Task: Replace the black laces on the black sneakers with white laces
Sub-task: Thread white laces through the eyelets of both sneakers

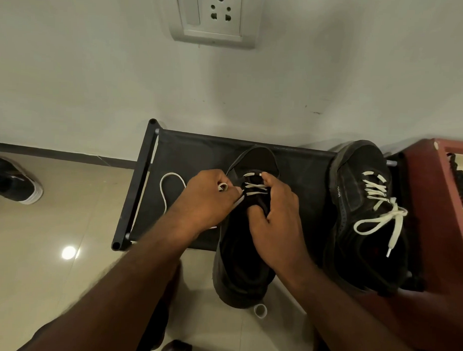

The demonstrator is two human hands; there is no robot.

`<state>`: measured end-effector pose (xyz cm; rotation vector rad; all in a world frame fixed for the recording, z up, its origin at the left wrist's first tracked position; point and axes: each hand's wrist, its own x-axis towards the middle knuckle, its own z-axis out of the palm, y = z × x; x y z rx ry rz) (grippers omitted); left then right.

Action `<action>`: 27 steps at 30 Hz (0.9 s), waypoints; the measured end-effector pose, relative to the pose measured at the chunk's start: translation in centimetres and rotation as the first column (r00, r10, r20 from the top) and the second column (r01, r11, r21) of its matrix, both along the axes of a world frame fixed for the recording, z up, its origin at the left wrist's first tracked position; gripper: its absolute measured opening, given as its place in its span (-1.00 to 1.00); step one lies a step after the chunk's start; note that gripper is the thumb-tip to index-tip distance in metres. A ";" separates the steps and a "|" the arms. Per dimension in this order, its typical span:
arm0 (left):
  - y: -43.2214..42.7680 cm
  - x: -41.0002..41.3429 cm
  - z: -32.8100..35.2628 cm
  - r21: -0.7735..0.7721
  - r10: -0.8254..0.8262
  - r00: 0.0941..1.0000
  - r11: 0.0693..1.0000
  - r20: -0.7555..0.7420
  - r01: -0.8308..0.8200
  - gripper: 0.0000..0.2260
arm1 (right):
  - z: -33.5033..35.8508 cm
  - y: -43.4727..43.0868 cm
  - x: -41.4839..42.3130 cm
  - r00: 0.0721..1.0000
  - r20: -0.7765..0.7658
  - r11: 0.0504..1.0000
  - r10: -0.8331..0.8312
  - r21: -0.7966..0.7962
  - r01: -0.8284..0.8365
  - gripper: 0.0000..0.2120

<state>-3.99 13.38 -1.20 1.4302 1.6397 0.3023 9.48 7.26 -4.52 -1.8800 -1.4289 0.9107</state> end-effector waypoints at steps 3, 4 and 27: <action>0.3 -1.7 0.0 0.031 -0.032 0.976 0.999 -0.215 0.040 -0.76 | 0.2 -0.2 0.2 1.000 -0.023 1.000 0.006 -0.013 -0.006 -0.38; 0.3 -2.3 -0.2 0.000 -0.068 0.951 0.997 -0.302 0.071 -0.76 | 0.3 -0.2 0.3 0.999 -0.042 1.000 0.001 -0.017 -0.001 -0.37; 0.3 0.0 3.5 -0.297 0.390 0.619 0.921 0.682 -0.253 -0.85 | 1.9 0.2 1.3 0.990 -0.121 0.979 -0.071 0.182 0.093 -0.81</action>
